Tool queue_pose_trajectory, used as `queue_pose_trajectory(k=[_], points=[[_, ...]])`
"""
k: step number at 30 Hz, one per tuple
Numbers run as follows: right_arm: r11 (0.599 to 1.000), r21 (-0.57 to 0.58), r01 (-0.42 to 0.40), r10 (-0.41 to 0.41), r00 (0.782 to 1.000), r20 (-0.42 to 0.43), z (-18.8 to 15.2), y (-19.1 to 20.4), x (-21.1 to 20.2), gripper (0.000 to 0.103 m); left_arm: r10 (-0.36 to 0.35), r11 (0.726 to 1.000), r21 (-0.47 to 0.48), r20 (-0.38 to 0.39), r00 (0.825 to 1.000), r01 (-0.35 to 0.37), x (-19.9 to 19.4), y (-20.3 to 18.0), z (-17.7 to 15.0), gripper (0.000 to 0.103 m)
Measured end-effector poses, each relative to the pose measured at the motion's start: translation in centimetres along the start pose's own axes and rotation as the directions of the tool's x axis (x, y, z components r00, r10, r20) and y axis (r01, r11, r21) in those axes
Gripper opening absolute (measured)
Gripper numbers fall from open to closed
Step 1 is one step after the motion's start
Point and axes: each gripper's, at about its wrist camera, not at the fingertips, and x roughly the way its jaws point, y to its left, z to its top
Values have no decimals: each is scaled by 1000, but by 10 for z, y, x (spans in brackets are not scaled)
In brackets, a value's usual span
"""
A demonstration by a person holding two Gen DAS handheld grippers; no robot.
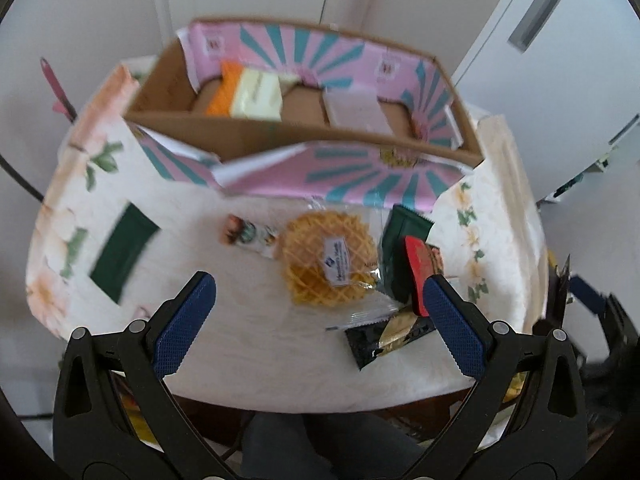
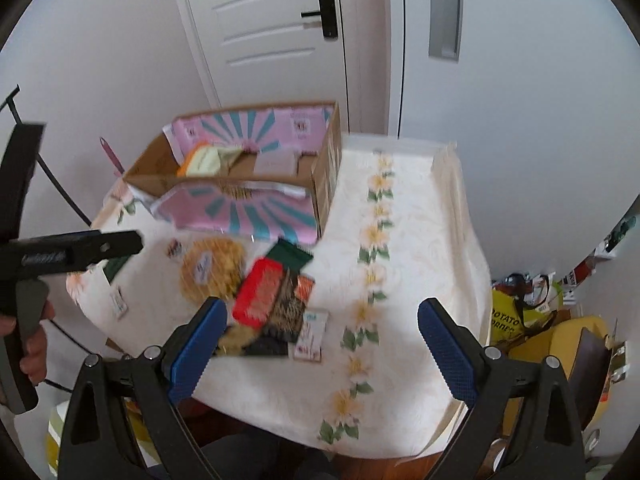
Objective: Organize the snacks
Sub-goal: 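Grasp the Member's Mark waffle packet with the left tool while the right tool grasps the small red-printed white packet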
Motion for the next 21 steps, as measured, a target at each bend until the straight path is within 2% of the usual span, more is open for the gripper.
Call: queue_pose_trajectory(k=[5, 10, 15, 21], points=[[1000, 8, -5, 5, 999, -42, -25, -3, 23, 95, 7, 1000, -28, -56, 998, -8, 41, -9, -2, 103], [1000, 2, 6, -6, 997, -72, -41, -3, 45, 88, 29, 999, -36, -92, 995, -33, 74, -13, -3, 103], [999, 32, 19, -16, 995, -94, -48, -4, 63, 77, 51, 998, -33, -103, 993, -55, 92, -13, 0, 103], [998, 49, 42, -37, 994, -104, -51, -2, 79, 72, 71, 997, -9, -102, 992, -72, 103, -17, 3, 103]])
